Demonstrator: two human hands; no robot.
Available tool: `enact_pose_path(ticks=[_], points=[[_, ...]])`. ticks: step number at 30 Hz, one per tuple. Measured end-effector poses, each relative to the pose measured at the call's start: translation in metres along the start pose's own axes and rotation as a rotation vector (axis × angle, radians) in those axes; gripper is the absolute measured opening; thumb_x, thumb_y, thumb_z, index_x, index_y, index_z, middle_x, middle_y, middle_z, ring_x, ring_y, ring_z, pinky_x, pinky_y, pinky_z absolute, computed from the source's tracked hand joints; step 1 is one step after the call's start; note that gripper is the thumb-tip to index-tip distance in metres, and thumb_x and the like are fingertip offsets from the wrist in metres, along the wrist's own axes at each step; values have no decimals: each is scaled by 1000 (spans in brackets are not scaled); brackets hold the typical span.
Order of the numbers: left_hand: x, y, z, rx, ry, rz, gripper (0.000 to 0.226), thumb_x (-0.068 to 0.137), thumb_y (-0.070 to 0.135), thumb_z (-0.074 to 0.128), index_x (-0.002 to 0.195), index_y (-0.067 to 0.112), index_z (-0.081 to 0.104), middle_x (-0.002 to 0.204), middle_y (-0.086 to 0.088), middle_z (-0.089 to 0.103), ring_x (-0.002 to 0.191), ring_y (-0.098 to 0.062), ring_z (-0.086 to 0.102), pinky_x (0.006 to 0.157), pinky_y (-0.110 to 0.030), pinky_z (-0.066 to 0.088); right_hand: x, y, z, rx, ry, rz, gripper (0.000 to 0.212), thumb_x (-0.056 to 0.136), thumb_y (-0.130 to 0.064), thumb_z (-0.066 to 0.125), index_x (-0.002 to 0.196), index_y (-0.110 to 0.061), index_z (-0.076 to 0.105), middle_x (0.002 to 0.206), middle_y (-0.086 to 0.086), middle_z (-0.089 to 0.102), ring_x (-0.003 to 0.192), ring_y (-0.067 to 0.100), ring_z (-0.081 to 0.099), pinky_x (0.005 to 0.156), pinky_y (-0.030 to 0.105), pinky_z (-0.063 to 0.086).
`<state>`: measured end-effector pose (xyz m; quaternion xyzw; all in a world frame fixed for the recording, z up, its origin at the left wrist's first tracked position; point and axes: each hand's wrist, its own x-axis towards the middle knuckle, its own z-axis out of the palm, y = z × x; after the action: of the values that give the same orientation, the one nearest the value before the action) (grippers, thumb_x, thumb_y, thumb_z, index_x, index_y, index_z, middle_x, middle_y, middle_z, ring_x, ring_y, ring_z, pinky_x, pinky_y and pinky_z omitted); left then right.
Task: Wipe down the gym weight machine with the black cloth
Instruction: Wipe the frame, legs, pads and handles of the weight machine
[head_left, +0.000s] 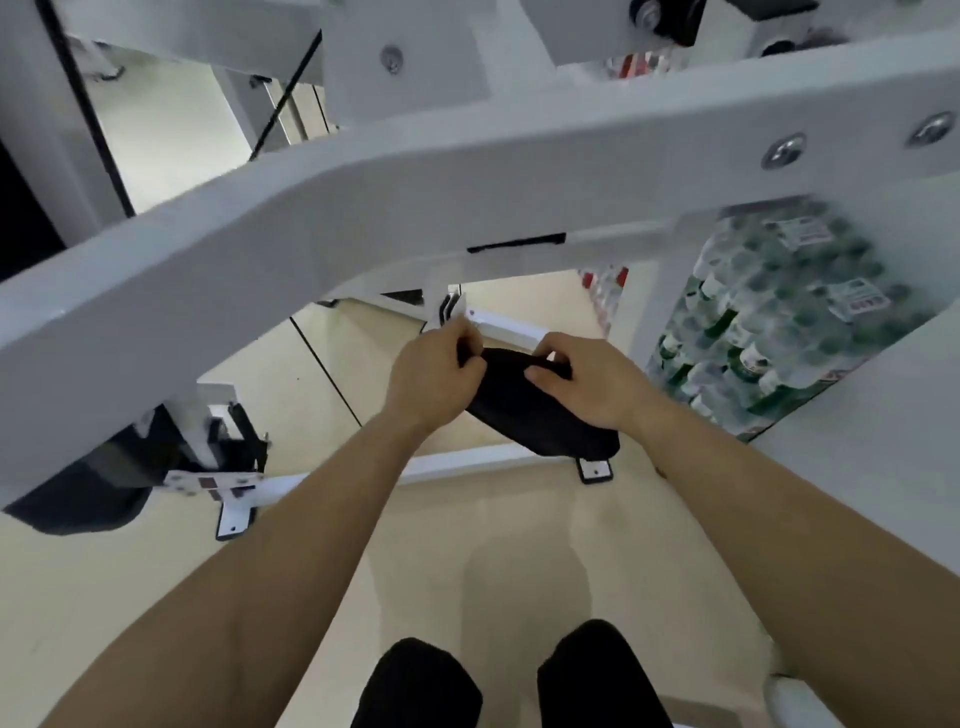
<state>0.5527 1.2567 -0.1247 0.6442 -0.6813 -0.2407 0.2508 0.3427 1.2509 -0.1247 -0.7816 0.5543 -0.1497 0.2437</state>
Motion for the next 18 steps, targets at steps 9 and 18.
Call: enact_pose_path(ticks=[9, 18], points=[[35, -86, 22, 191, 286, 307, 24, 80, 44, 76, 94, 29, 64, 88, 19, 59, 89, -10, 52, 74, -29, 41, 81, 31, 66, 20, 186, -236, 24, 97, -50, 51, 89, -31, 63, 84, -10, 65, 79, 13, 61, 70, 28, 46], [69, -117, -10, 317, 863, 465, 26, 92, 41, 62, 96, 18, 73, 99, -3, 65, 98, -25, 53, 79, -30, 39, 124, -16, 63, -181, 534, -550, 18, 95, -25, 49, 112, -22, 51, 87, 1, 64, 72, 25, 59, 68, 42, 50]])
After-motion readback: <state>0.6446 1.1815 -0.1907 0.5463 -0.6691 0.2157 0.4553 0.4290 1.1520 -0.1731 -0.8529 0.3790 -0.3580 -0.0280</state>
